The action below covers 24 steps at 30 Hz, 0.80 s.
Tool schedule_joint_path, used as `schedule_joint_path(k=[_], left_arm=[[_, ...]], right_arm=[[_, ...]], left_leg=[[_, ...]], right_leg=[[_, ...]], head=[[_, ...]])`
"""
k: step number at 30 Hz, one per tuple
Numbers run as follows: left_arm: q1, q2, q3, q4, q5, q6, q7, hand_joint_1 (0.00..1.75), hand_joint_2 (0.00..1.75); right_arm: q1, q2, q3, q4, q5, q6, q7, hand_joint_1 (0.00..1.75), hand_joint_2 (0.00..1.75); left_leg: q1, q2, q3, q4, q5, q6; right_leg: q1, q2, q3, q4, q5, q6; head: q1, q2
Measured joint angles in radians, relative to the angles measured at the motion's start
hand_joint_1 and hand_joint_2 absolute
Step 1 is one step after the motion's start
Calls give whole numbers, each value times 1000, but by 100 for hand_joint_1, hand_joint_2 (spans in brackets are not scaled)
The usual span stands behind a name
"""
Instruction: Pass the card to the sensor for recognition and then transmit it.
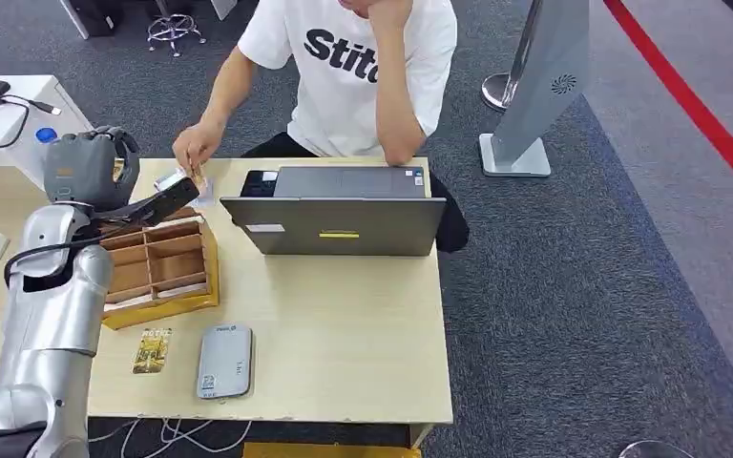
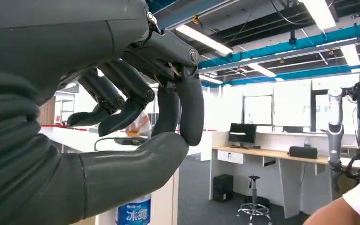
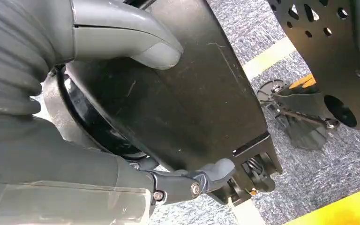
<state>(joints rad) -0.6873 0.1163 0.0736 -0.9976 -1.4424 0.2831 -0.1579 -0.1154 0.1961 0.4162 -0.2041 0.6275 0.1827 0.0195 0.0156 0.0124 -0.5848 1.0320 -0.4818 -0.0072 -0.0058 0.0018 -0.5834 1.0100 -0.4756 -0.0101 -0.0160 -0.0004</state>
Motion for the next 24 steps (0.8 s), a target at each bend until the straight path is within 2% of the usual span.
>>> schedule_joint_path(k=[20, 21, 23, 24], left_arm=[[0, 0, 0, 5, 0, 0, 0, 175, 175], [0, 0, 0, 5, 0, 0, 0, 0, 175], [2, 0, 0, 5, 13, 11, -15, 0, 175], [29, -3, 1, -7, 51, 59, -52, 0, 175]], right_arm=[[0, 0, 0, 0, 0, 0, 0, 0, 175], [0, 0, 0, 0, 0, 0, 0, 0, 175], [0, 0, 0, 0, 0, 0, 3, 0, 175], [-2, 0, 0, 0, 0, -5, 15, 0, 175]], left_leg=[[0, 0, 0, 0, 0, 0], [0, 0, 0, 0, 0, 0], [0, 0, -1, 0, 0, 0], [-1, 1, 0, -1, 0, 0]], right_leg=[[0, 0, 0, 0, 0, 0], [0, 0, 0, 0, 0, 0], [0, 0, 1, 0, 0, 0], [-1, 0, 3, 0, 0, 0]], head=[[0, 0], [0, 0], [0, 0], [1, 0]])
